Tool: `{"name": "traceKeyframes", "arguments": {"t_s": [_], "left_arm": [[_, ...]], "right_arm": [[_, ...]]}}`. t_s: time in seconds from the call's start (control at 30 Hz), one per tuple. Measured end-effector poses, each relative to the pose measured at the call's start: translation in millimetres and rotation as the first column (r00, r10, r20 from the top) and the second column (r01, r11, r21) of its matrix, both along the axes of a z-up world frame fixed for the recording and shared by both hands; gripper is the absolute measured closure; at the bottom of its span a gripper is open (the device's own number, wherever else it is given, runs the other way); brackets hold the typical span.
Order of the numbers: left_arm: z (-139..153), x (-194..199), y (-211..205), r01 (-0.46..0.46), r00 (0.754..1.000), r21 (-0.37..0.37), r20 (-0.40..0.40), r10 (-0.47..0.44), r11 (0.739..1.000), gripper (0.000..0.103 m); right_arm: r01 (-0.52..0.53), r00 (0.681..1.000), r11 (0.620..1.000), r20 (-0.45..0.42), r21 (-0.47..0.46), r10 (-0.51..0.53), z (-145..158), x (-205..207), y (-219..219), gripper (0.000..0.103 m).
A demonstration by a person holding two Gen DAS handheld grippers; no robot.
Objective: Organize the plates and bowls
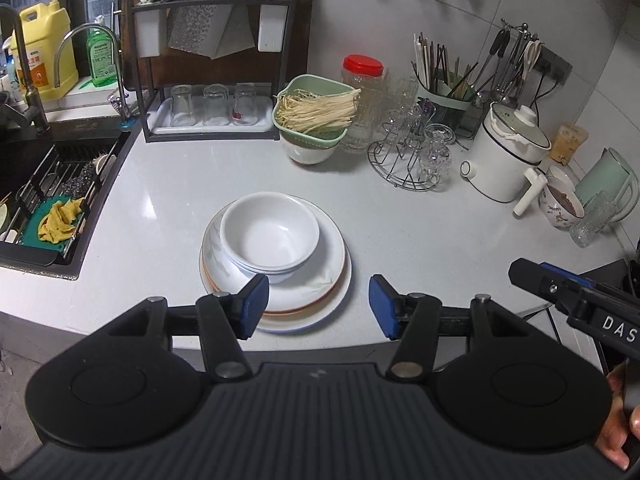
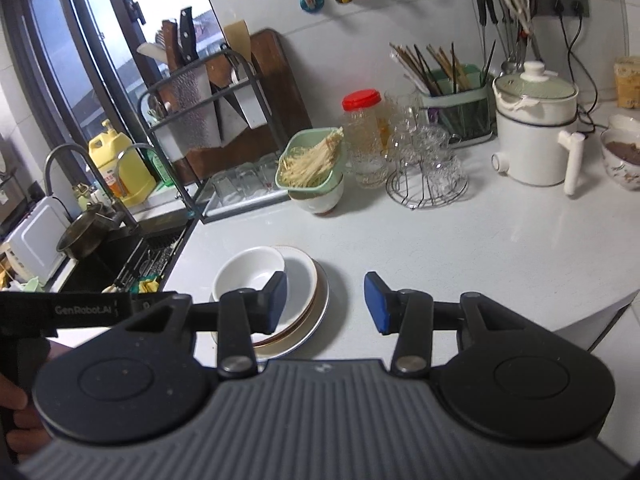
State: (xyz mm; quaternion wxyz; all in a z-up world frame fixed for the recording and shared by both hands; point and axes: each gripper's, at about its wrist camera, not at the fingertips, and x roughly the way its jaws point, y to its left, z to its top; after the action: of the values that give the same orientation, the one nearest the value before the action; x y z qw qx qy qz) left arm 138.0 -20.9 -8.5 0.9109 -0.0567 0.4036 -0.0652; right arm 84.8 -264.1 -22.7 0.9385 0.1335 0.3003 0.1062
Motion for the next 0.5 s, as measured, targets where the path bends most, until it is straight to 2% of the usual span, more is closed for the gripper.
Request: {"name": "traceKeyframes", "arguments": {"t_s": [0.17, 0.23, 0.27, 0.3, 0.33, 0.5], "left_arm": [[7, -30, -5, -0.018, 0.999, 0.009, 0.031, 0.018, 1.000, 0.035], [10, -42, -6, -0.031, 0.998, 0.017, 0.046, 0.030, 0.999, 0.029], [12, -47, -7, -0.036, 0.998, 0.022, 0.056, 0.035, 0.999, 0.027], [14, -54, -7, -0.043, 0.997, 0.028, 0.069, 0.041, 0.999, 0.023], [16, -59, -8, -0.051, 0.996, 0.034, 0.079, 0.048, 0.998, 0.018], [16, -78, -8, -0.077, 0.993, 0.037, 0.092, 0.073, 0.996, 0.009]], "right_arm": [[-0.006, 0.997, 1.000, 0.074, -0.026, 0.008, 9, -21, -4, 0.042], [-0.003, 0.995, 1.000, 0.104, -0.019, 0.005, 13, -28, -7, 0.029], [-0.001, 0.993, 1.000, 0.118, -0.018, 0.003, 14, -32, -8, 0.018], [0.001, 0.991, 1.000, 0.133, -0.020, 0.002, 15, -35, -9, 0.015], [-0.001, 0.989, 1.000, 0.145, -0.021, 0.004, 15, -37, -10, 0.015], [-0.011, 0.991, 1.000, 0.137, -0.016, 0.013, 13, -43, -14, 0.015]]}}
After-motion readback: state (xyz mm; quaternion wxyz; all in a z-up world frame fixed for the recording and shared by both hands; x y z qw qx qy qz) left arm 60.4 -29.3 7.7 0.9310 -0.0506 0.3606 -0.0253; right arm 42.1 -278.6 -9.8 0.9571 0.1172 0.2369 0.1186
